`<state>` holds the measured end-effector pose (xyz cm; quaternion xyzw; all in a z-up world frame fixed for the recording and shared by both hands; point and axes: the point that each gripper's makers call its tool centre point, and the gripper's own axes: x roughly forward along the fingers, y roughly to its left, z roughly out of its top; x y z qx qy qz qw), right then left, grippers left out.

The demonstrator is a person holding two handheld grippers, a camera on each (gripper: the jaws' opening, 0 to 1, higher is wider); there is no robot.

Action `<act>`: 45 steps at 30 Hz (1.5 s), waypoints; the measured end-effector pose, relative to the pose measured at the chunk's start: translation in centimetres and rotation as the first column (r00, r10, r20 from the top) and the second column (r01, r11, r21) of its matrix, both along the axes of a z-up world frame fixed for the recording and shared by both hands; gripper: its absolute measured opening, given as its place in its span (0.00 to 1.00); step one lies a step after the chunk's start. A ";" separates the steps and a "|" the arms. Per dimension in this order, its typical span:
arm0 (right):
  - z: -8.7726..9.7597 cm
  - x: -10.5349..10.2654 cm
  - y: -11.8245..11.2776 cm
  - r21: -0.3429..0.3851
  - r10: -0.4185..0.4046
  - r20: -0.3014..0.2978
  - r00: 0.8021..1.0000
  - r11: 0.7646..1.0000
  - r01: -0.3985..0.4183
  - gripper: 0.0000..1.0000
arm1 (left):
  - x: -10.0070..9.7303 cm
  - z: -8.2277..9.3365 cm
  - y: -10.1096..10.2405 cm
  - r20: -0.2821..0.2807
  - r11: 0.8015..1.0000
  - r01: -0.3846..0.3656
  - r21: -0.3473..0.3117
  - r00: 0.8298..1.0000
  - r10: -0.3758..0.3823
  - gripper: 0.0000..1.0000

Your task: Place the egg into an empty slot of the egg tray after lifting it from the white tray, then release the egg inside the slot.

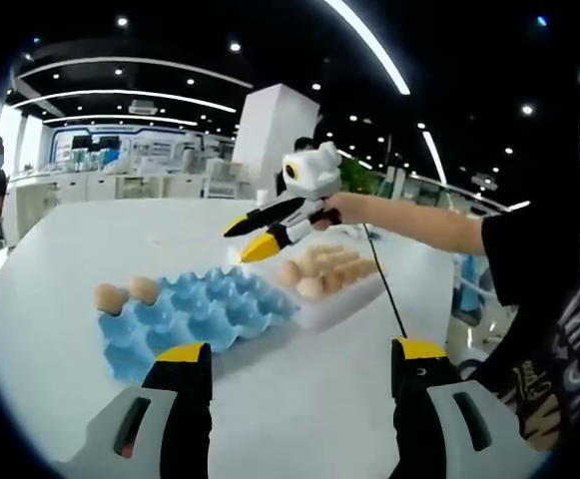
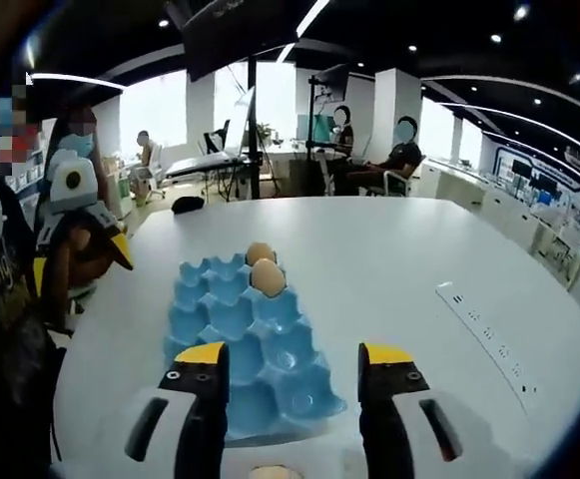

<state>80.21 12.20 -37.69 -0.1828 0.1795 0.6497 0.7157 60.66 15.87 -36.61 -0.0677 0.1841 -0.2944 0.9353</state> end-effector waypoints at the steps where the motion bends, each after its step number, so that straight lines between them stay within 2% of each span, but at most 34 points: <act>1: 0.1 0.3 -0.4 0.005 -0.011 0.006 1.000 1.000 0.010 0.55 | 0.0 -0.1 -0.1 -0.001 1.000 0.000 0.000 1.000 0.000 0.74; 8: 0.7 1.2 -2.7 0.049 -0.071 0.036 0.997 0.996 0.069 0.55 | -0.1 -1.0 -0.5 -0.024 1.000 0.004 -0.007 1.000 -0.004 0.74; 12: 0.2 1.2 -4.5 0.058 -0.109 0.035 0.993 0.993 0.107 0.55 | 0.0 -1.2 -0.8 -0.035 1.000 0.008 -0.021 0.999 -0.009 0.74; 15: 0.0 2.1 -6.1 0.075 -0.151 0.024 0.988 0.986 0.148 0.54 | 0.2 -0.5 -1.5 -0.012 0.999 0.023 -0.037 1.000 -0.024 0.74; 25: -0.7 5.4 -11.9 0.088 -0.286 -0.006 0.958 0.954 0.285 0.54 | 0.2 -1.6 -2.5 -0.037 0.999 0.046 -0.029 0.998 -0.047 0.74; 33: -2.1 8.2 -15.9 0.065 -0.344 -0.019 0.939 0.937 0.345 0.53 | 0.0 -2.0 -3.4 -0.046 0.998 0.058 -0.026 0.997 -0.059 0.74; 40: -2.7 9.4 -17.8 0.061 -0.371 -0.028 0.928 0.926 0.372 0.53 | -0.6 -2.3 -4.1 -0.046 0.997 0.071 -0.028 0.996 -0.072 0.74; 45: -3.0 8.4 -18.2 0.053 -0.375 -0.017 0.927 0.925 0.376 0.53 | -0.9 -2.7 -4.3 -0.052 0.997 0.072 -0.028 0.996 -0.074 0.74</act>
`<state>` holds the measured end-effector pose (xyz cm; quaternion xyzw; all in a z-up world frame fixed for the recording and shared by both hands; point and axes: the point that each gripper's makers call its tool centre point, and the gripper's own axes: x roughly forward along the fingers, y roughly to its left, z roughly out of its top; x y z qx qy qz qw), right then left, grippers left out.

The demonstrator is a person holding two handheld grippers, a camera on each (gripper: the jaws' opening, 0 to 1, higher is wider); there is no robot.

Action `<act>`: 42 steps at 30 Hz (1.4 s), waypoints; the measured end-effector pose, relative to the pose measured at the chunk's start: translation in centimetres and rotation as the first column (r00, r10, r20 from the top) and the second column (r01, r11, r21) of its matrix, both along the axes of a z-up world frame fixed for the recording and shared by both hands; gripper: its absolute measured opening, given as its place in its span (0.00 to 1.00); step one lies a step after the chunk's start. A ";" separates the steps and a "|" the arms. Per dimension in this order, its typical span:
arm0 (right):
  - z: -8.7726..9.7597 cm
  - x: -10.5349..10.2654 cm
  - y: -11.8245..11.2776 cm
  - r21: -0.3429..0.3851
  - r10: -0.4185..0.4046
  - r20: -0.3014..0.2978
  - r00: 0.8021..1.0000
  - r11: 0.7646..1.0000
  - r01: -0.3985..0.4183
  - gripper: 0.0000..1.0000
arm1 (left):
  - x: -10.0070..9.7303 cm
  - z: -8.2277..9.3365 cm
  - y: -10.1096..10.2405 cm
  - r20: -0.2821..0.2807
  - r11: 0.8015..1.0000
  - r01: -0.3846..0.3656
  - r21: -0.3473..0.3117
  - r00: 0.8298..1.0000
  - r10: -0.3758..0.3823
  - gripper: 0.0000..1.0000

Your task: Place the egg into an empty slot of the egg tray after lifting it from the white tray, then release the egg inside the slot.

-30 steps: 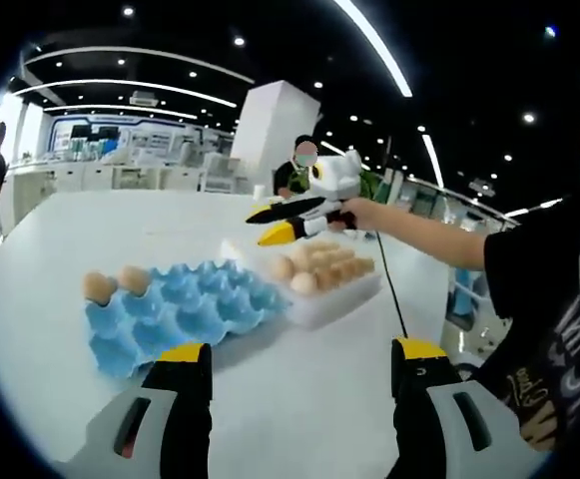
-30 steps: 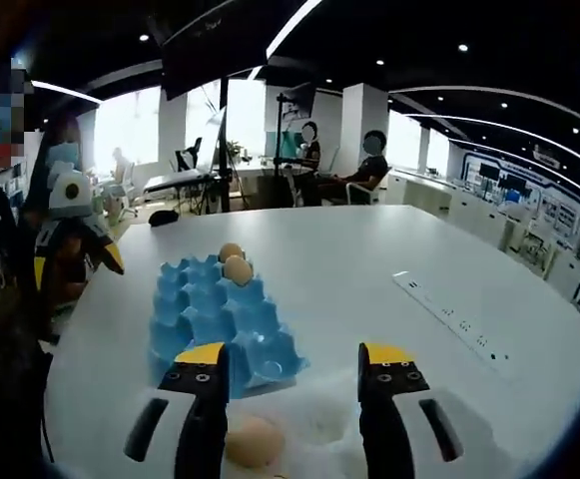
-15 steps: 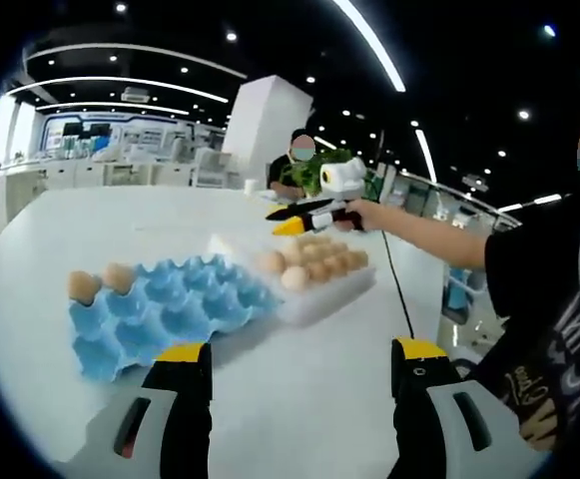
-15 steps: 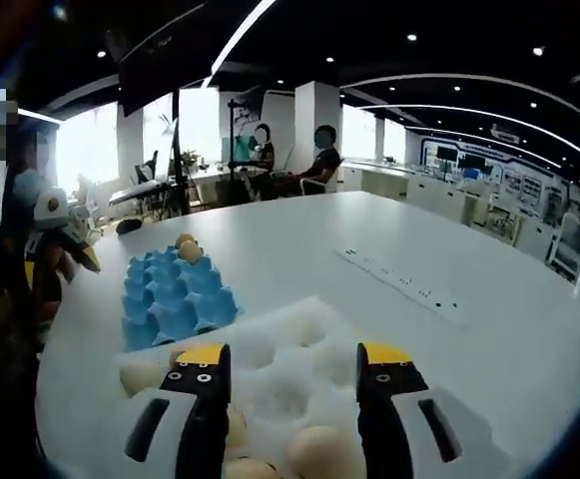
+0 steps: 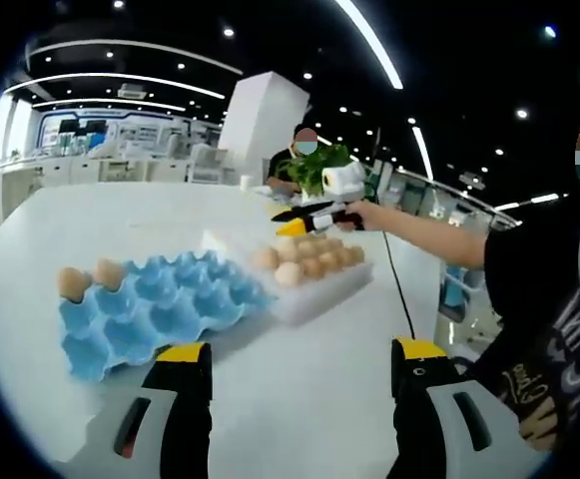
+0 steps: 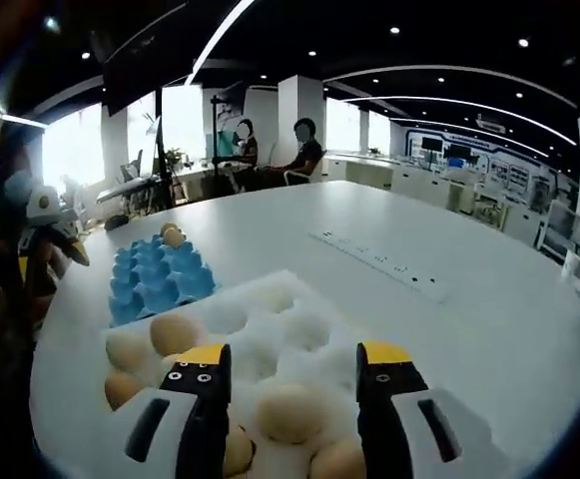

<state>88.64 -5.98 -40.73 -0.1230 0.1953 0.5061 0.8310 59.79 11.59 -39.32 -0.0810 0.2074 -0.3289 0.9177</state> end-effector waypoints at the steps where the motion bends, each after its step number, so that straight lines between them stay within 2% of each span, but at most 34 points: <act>1: -0.1 -0.2 0.0 0.000 -0.001 0.000 1.000 1.000 0.001 0.53 | 0.0 0.0 -0.1 0.000 1.000 0.001 0.000 1.000 -0.001 0.74; 4: -0.6 -0.3 -0.4 -0.022 -0.011 0.005 1.000 1.000 0.011 0.52 | -0.1 -0.1 -0.2 -0.001 1.000 0.006 -0.001 1.000 -0.006 0.74; 6: -1.0 -1.6 -0.3 -0.032 -0.012 0.005 1.000 0.999 0.012 0.52 | -0.2 -0.2 -0.2 -0.005 1.000 0.008 -0.001 1.000 -0.008 0.74; 10: -1.3 -2.4 -0.4 -0.043 -0.015 -0.004 1.000 0.999 0.015 0.52 | -0.3 -0.3 -0.3 -0.008 1.000 0.011 -0.003 1.000 -0.011 0.74; 12: -2.0 -4.4 0.0 -0.074 0.042 -0.054 0.998 0.996 -0.046 0.51 | -0.4 -0.4 -0.3 -0.010 1.000 0.010 -0.003 1.000 -0.010 0.74; 13: -2.2 -4.9 0.3 -0.079 0.079 -0.056 0.995 0.993 -0.083 0.49 | -0.4 -0.5 -0.3 -0.012 1.000 0.010 -0.003 1.000 -0.010 0.74; 15: -2.0 -5.3 0.6 -0.077 0.136 -0.047 0.990 0.987 -0.139 0.45 | -0.4 -0.6 -0.3 -0.015 1.000 0.011 -0.002 1.000 -0.011 0.74; 17: -2.3 -5.0 0.0 -0.125 0.175 -0.053 0.983 0.976 -0.180 0.43 | -0.5 -0.6 -0.4 -0.016 1.000 0.013 -0.001 1.000 -0.013 0.74; 18: -2.3 -5.2 0.2 -0.099 0.186 -0.081 0.979 0.976 -0.193 0.43 | -0.5 -0.6 -0.4 -0.016 1.000 0.013 -0.002 1.000 -0.013 0.74; 19: -2.5 -5.2 0.0 -0.086 0.195 -0.135 0.971 0.974 -0.208 0.44 | -0.5 -0.6 -0.4 -0.016 1.000 0.013 -0.004 1.000 -0.013 0.74; 21: -2.6 -4.7 -0.1 -0.081 0.202 -0.139 0.970 0.973 -0.214 0.45 | -0.5 -0.5 -0.3 -0.015 1.000 0.011 -0.005 1.000 -0.011 0.74; 27: -2.7 -6.1 0.7 -0.073 0.249 -0.141 0.958 0.963 -0.261 0.41 | -0.3 -0.7 0.0 -0.020 1.000 0.003 -0.005 1.000 -0.003 0.74; 28: -2.6 -6.4 0.9 -0.085 0.278 -0.120 0.953 0.954 -0.289 0.41 | -0.3 -0.8 0.0 -0.024 1.000 0.003 -0.004 1.000 -0.003 0.74; 30: -2.6 -6.8 1.1 -0.088 0.290 -0.125 0.949 0.949 -0.302 0.39 | -0.2 -0.9 -0.2 -0.027 1.000 0.006 -0.005 1.000 -0.006 0.74; 32: -2.6 -7.5 1.3 -0.109 0.344 -0.109 0.932 0.928 -0.356 0.38 | -0.2 -0.9 -0.4 -0.028 1.000 0.015 -0.004 0.999 -0.015 0.74; 35: -2.9 -8.1 1.5 -0.129 0.371 -0.125 0.920 0.914 -0.385 0.37 | -0.2 -0.8 -0.5 -0.028 1.000 0.017 -0.004 0.999 -0.018 0.74; 39: -3.1 -7.1 1.4 -0.158 0.432 -0.106 0.895 0.882 -0.444 0.40 | -0.1 -0.9 -0.4 -0.029 1.000 0.014 -0.002 0.999 -0.014 0.74; 42: -3.1 -7.0 1.6 -0.186 0.448 -0.092 0.889 0.870 -0.457 0.46 | 0.0 -0.9 -0.3 -0.030 1.000 0.012 -0.003 0.999 -0.012 0.74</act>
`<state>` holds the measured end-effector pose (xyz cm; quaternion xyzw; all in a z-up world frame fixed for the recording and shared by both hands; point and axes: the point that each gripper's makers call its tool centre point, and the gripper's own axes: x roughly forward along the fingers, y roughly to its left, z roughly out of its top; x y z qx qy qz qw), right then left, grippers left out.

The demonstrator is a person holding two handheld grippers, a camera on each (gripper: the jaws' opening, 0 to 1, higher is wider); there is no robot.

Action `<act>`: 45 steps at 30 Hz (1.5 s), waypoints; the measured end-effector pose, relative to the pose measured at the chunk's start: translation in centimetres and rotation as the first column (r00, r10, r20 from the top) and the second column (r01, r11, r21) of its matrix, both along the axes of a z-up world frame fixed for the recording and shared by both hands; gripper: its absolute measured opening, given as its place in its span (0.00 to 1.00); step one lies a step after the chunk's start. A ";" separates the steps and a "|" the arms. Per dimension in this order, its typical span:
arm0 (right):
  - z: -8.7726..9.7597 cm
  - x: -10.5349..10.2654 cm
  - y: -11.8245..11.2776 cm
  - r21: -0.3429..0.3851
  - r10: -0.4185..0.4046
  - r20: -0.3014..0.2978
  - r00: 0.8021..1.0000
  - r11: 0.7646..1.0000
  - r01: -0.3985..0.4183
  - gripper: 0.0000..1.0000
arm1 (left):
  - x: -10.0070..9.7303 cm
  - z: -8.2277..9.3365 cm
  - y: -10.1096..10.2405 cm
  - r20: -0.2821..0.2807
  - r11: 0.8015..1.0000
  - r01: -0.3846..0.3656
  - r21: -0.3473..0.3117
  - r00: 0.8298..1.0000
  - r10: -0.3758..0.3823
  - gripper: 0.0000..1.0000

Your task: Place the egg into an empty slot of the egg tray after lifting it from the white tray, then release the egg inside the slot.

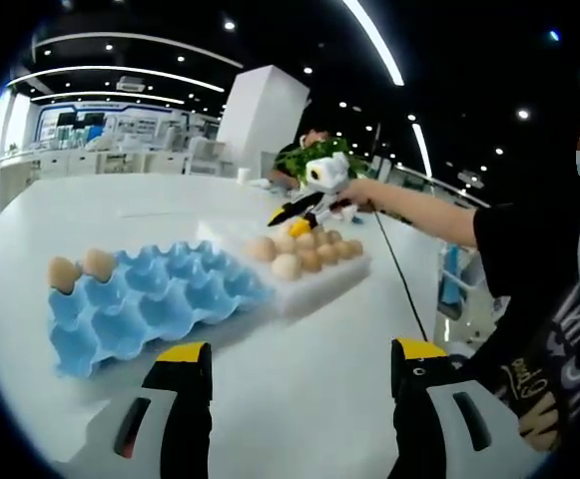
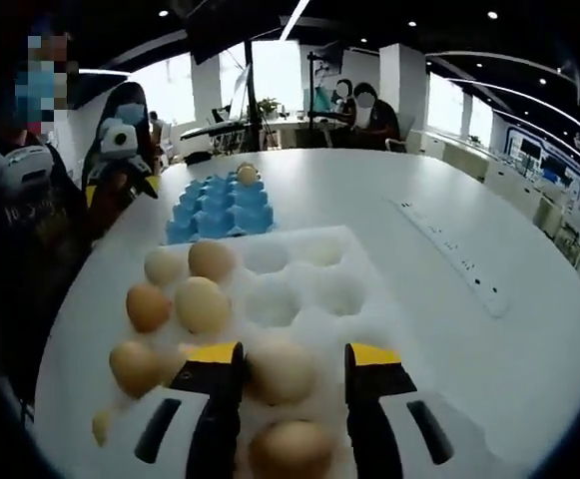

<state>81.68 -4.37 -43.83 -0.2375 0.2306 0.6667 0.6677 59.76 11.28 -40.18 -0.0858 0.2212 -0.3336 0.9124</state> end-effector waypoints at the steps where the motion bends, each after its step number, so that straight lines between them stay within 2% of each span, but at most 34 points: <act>1: 0.0 -0.1 0.1 -0.010 0.011 0.009 1.000 1.000 -0.011 0.46 | 0.0 0.0 0.0 0.000 1.000 0.000 0.000 1.000 0.000 0.74; 5: 0.0 -1.0 0.3 -0.042 0.074 0.026 0.997 0.996 -0.073 0.35 | 0.1 0.2 0.1 0.003 1.000 0.000 -0.001 1.000 0.000 0.74; 6: 0.1 -0.9 0.1 -0.037 0.074 0.045 0.996 0.997 -0.072 0.34 | 0.1 0.2 0.2 0.003 1.000 -0.001 -0.001 1.000 0.001 0.74; 9: 0.1 -1.0 -0.1 -0.015 0.070 0.036 0.997 0.997 -0.070 0.29 | 0.1 0.2 0.1 0.002 1.000 -0.001 -0.001 1.000 0.001 0.74; 16: 0.3 -0.3 -0.2 0.020 0.041 0.045 0.998 0.999 -0.042 0.29 | 0.0 0.2 -0.4 0.004 1.000 0.013 0.001 1.000 -0.013 0.74; 18: 0.3 0.2 -0.4 0.019 -0.023 0.001 1.000 1.000 0.023 0.28 | 0.1 0.2 -0.4 0.004 1.000 0.012 0.001 1.000 -0.012 0.74; 20: 0.4 0.6 -0.6 0.034 -0.041 -0.013 0.999 0.999 0.041 0.28 | 0.0 0.2 -0.4 0.004 1.000 0.013 0.002 1.000 -0.013 0.74; 22: 0.5 1.1 -0.8 0.045 -0.104 -0.077 0.992 0.993 0.107 0.28 | 0.0 0.3 -0.4 0.004 1.000 0.012 0.000 1.000 -0.012 0.74; 23: 0.6 1.3 -0.8 0.053 -0.114 -0.088 0.990 0.991 0.119 0.28 | 0.0 0.3 -0.4 0.005 1.000 0.012 0.000 1.000 -0.012 0.74; 27: 0.7 2.0 -1.2 0.068 -0.127 -0.098 0.987 0.989 0.134 0.28 | 0.0 0.3 0.0 0.006 1.000 0.003 -0.004 1.000 -0.003 0.74; 33: 0.9 2.8 -1.4 0.050 -0.141 -0.103 0.985 0.988 0.146 0.28 | 0.0 0.4 0.0 0.006 1.000 0.004 -0.007 1.000 -0.004 0.74; 40: 2.8 2.9 -0.6 0.095 -0.157 -0.093 0.983 0.982 0.165 0.27 | 0.0 0.4 0.3 0.007 1.000 -0.002 -0.012 1.000 0.002 0.74; 45: 3.5 2.8 0.3 0.115 -0.154 -0.072 0.985 0.980 0.161 0.27 | 0.0 0.5 0.1 0.009 1.000 0.005 -0.010 1.000 -0.004 0.74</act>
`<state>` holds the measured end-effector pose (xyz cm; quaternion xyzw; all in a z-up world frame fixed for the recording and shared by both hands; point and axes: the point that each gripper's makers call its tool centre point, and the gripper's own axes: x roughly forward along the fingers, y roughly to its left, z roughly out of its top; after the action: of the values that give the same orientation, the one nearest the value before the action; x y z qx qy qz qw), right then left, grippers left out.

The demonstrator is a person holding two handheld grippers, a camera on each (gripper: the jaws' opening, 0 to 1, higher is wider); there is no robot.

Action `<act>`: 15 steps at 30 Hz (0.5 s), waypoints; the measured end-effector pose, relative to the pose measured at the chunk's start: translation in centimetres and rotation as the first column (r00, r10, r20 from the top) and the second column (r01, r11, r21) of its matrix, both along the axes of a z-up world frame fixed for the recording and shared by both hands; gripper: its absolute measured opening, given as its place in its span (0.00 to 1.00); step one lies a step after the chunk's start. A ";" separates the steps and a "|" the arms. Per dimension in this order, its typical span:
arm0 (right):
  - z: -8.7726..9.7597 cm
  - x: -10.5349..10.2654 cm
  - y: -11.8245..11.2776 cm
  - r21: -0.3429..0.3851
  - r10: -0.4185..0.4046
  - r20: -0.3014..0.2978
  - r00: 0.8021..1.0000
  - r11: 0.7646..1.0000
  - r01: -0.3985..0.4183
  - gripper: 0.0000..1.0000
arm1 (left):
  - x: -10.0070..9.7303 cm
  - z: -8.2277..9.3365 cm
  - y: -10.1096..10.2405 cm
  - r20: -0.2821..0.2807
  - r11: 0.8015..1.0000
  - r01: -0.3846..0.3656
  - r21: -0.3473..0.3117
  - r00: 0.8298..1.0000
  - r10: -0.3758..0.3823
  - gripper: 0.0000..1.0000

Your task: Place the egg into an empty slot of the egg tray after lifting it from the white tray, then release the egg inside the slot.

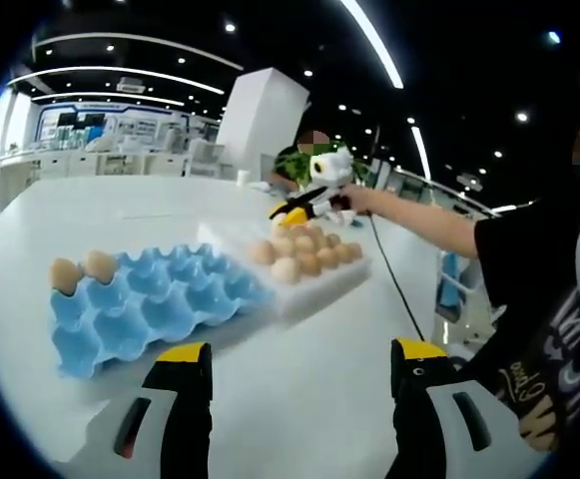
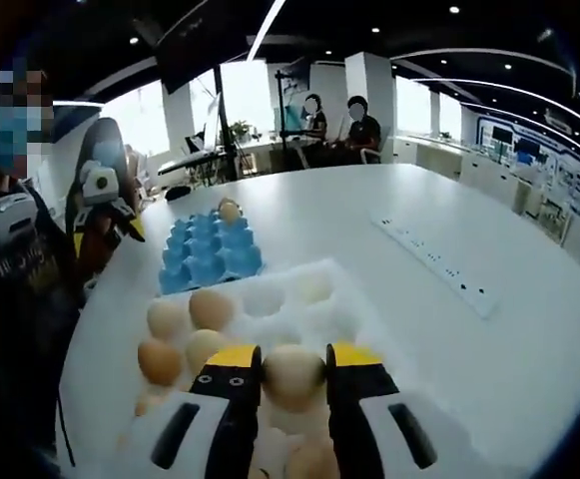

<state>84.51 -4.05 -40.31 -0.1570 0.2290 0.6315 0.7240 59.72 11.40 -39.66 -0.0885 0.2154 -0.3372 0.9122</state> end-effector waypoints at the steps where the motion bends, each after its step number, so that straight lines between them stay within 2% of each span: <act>1: 0.2 0.0 0.3 0.007 -0.002 0.008 1.000 1.000 0.002 0.27 | -0.1 0.0 -0.1 0.001 1.000 0.001 0.000 1.000 -0.001 0.74; 8: -0.1 -0.1 2.0 0.032 -0.010 0.067 0.998 0.999 0.008 0.27 | 0.0 0.0 0.0 0.001 1.000 -0.002 0.001 1.000 0.002 0.74; 15: -0.2 -0.1 1.9 0.062 -0.013 0.088 0.996 0.998 0.008 0.28 | -0.1 0.0 0.1 0.002 1.000 -0.002 0.001 1.000 0.002 0.74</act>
<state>84.45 -2.12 -40.48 -0.1611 0.1778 0.6268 0.7413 59.59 11.52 -39.66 -0.0878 0.2145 -0.3362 0.9128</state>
